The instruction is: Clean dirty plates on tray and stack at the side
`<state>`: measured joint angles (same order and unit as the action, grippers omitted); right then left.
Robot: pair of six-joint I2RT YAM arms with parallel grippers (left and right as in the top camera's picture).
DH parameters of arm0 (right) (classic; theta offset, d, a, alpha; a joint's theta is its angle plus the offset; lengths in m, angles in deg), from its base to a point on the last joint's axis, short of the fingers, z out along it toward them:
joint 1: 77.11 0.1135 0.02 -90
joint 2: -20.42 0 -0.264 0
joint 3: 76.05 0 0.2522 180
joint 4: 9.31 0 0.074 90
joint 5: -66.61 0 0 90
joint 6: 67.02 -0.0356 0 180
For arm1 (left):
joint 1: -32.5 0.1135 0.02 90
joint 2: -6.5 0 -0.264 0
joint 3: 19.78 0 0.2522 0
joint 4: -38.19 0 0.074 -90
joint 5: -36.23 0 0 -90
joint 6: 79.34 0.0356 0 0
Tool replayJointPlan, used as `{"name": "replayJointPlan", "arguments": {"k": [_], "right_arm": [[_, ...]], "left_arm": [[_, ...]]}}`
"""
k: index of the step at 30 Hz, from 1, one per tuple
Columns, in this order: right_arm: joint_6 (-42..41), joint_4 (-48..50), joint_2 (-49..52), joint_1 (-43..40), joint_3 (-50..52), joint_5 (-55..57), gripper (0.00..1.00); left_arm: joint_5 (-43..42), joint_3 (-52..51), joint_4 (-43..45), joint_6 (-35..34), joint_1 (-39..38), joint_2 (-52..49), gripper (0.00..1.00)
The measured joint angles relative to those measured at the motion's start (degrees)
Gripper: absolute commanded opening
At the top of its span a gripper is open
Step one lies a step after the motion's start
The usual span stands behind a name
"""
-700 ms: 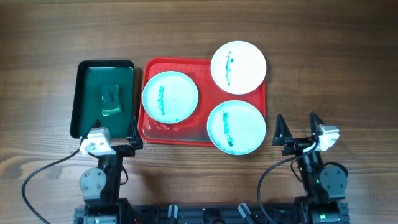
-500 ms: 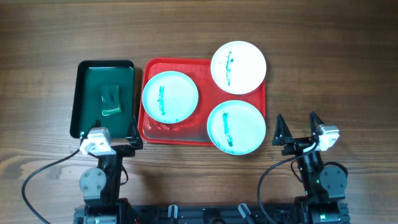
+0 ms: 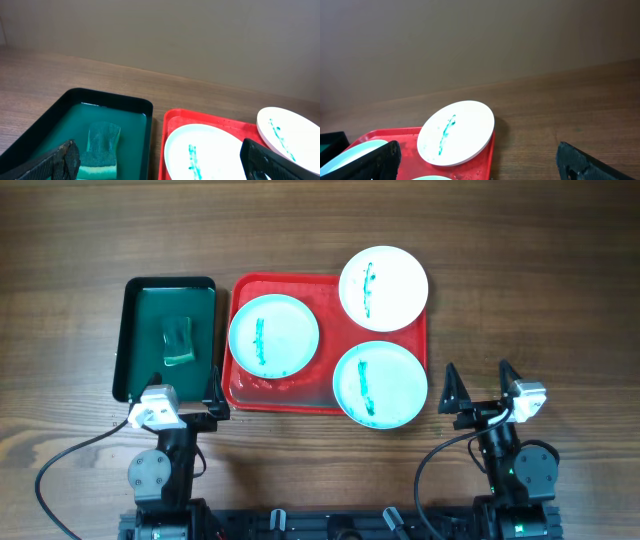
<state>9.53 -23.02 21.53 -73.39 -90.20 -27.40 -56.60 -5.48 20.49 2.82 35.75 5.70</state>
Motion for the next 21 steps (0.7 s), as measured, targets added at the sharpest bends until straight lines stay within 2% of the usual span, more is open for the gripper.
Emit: {"name": "replayJointPlan", "arguments": {"k": [15,18,21], "right_arm": [[-1.5,2.0,0.7,0.0,-2.2,-4.1,1.00],[-1.5,2.0,5.9,0.0,-7.5,-5.1,1.00],[-1.5,0.2,18.7,0.0,-19.0,-8.1,1.00]], "left_arm": [[-1.2,1.3,-0.5,0.0,0.0,-0.1,1.00],[-1.6,6.3,-2.3,0.0,0.0,-2.9,1.00],[-1.6,15.4,-8.3,0.0,0.0,-10.3,1.00]]}}
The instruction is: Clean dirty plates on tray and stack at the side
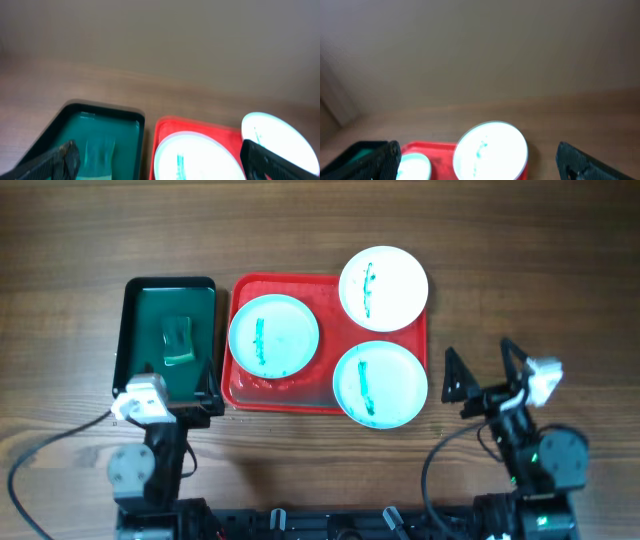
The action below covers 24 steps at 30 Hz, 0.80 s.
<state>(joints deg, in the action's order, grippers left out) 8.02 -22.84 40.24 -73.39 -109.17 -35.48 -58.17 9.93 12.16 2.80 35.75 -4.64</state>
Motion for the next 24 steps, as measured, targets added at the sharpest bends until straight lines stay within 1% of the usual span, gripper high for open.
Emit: {"name": "replayJointPlan", "arguments": {"k": [2,3,5,7,8,9,10,11,12,13,15,16,18,19,20,22,24], "right_arm": [[0.0,-5.1,9.1,0.0,-9.2,-3.0,1.00],[0.0,-7.1,13.7,0.0,-13.7,-4.3,1.00],[0.0,-16.8,23.9,0.0,-23.8,-7.5,1.00],[0.3,-24.8,33.6,0.0,-33.8,-10.2,1.00],[0.8,-28.0,37.2,0.0,-37.3,-11.4,1.00],[1.7,-34.0,41.6,0.0,-42.7,-12.9,1.00],[3.0,-38.3,46.8,0.1,-48.1,-14.1,1.00],[4.3,-44.6,51.6,0.1,-53.6,-15.0,0.99],[5.2,-48.3,55.1,0.1,-57.3,-15.5,1.00],[5.6,-49.8,59.3,0.1,-60.8,-15.8,1.00],[5.6,-46.5,64.0,0.1,-62.4,-16.4,1.00],[4.1,-45.9,66.1,0.1,-62.7,-16.7,0.97],[2.6,-45.1,70.4,0.6,-62.7,-17.7,0.84],[2.2,-44.8,72.0,1.2,-62.7,-17.7,0.83],[1.3,-44.6,73.7,2.6,-62.7,-17.4,0.80],[-1.2,-43.5,77.3,7.8,-62.7,-15.0,0.70],[-4.7,-41.5,80.6,14.1,-62.7,-10.6,0.64]], "left_arm": [[-0.1,8.2,-6.0,0.0,0.0,-6.8,1.00],[-0.2,15.2,-10.8,0.0,0.0,-12.6,1.00],[-0.2,26.7,-18.9,0.0,0.0,-22.4,1.00],[-0.2,39.5,-29.6,0.0,0.0,-33.8,1.00],[0.0,44.0,-33.2,0.0,0.0,-38.2,1.00],[0.3,50.0,-39.7,0.0,0.0,-43.5,1.00],[1.1,58.2,-45.8,0.0,0.0,-51.0,1.00],[1.7,63.5,-51.2,0.0,0.0,-56.0,1.00],[2.0,69.6,-56.6,0.0,0.0,-62.0,1.00],[1.8,75.1,-59.4,0.0,-0.1,-68.2,1.00],[0.4,78.2,-59.8,0.0,-0.2,-76.1,1.00],[-0.2,78.3,-60.2,0.0,-0.2,-78.8,1.00],[-1.4,78.3,-60.3,0.0,-0.2,-83.8,1.00],[-1.5,78.3,-60.1,0.0,-0.2,-85.7,0.95],[-1.6,78.3,-59.4,0.0,-0.2,-87.1,0.94],[-0.3,78.3,-58.9,-1.0,-0.2,-88.1,0.96],[3.4,78.3,-59.0,-3.9,0.2,-88.0,0.95]]}}
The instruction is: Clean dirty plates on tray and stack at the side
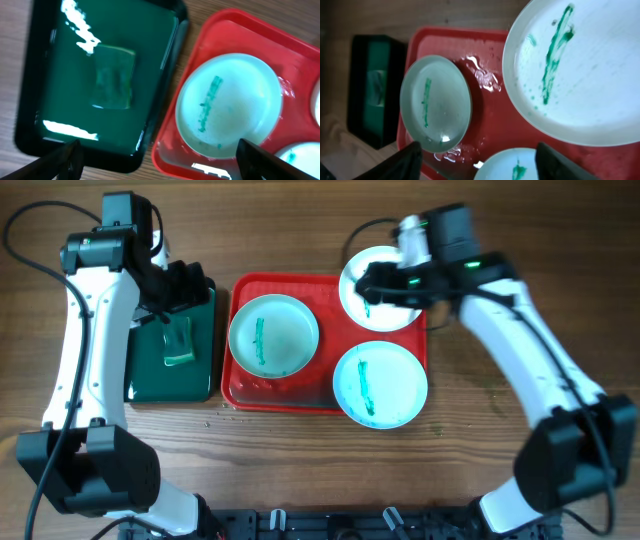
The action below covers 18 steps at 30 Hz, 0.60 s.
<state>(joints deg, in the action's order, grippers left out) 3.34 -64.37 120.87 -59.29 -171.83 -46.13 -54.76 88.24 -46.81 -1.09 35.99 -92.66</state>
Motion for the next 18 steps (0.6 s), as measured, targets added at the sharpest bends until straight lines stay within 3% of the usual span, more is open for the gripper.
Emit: {"name": "replayJointPlan", "arguments": {"k": [3,7,11,15,16,18], "right_arm": [[-6.3,3.0,7.2,9.5,-0.6,7.1,0.55],[-9.0,1.4,17.9,13.9,-7.1,9.3,0.45],[-10.6,0.1,23.6,14.9,-10.4,10.3,0.35],[-12.1,0.3,25.6,14.9,-10.4,10.8,0.20],[-12.5,0.4,25.7,15.0,-10.4,10.8,0.06],[-13.4,0.6,26.0,15.2,-10.4,10.8,0.04]], "left_arm": [[6.3,0.0,-0.6,-3.5,0.6,0.0,0.95],[10.0,0.0,-0.6,-6.3,0.7,0.0,0.94],[11.0,0.0,-0.6,-7.1,0.7,0.0,0.89],[11.1,0.0,-0.7,-7.5,0.7,-0.1,0.92],[11.1,0.0,-0.7,-7.5,0.7,-0.2,0.90],[11.1,0.0,-0.8,-7.5,1.2,-1.0,0.82]]}}
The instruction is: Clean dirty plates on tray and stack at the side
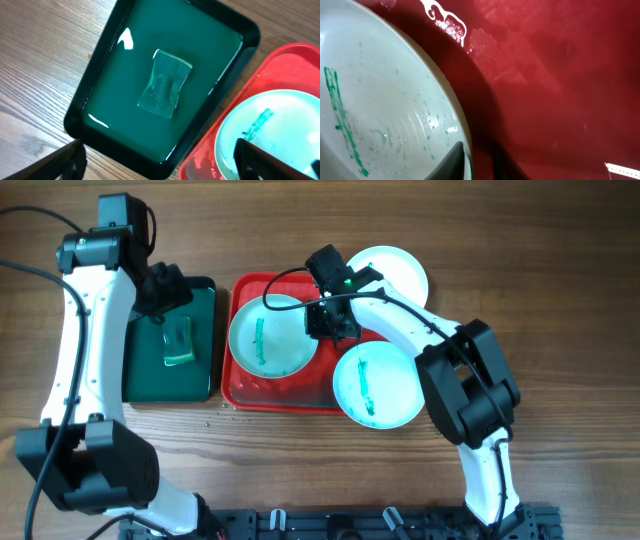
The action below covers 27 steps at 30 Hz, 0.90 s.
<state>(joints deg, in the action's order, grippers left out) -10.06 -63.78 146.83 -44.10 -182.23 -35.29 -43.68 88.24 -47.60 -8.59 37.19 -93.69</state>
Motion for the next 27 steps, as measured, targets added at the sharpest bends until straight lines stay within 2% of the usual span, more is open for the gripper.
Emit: {"name": "replayJointPlan", "arguments": {"k": [2,7,9,12,18,23,27], "right_arm": [[-0.6,0.1,0.1,0.3,-0.1,0.2,0.04],[-1.1,0.1,0.1,0.3,-0.1,0.2,0.04],[-1.6,0.3,0.1,0.3,-0.1,0.2,0.04],[-1.9,0.9,0.1,0.3,-0.1,0.2,0.04],[-1.9,1.0,0.1,0.3,-0.1,0.2,0.04],[-1.9,1.2,0.1,0.3,-0.1,0.2,0.04],[-1.9,1.3,0.1,0.3,-0.1,0.2,0.04]], "left_arm": [[0.0,0.0,0.0,-0.2,1.5,-1.8,0.65],[0.2,0.0,0.6,0.1,3.9,-5.5,0.55],[-0.6,0.0,1.3,2.4,4.0,-7.4,0.52],[-1.4,0.0,3.7,7.3,4.0,-11.8,0.41],[-2.3,0.0,7.4,13.7,4.0,-19.7,0.37],[-8.3,0.0,6.2,17.5,4.0,-22.1,0.38],[-9.4,0.0,2.6,19.0,4.0,-22.1,0.39]]}}
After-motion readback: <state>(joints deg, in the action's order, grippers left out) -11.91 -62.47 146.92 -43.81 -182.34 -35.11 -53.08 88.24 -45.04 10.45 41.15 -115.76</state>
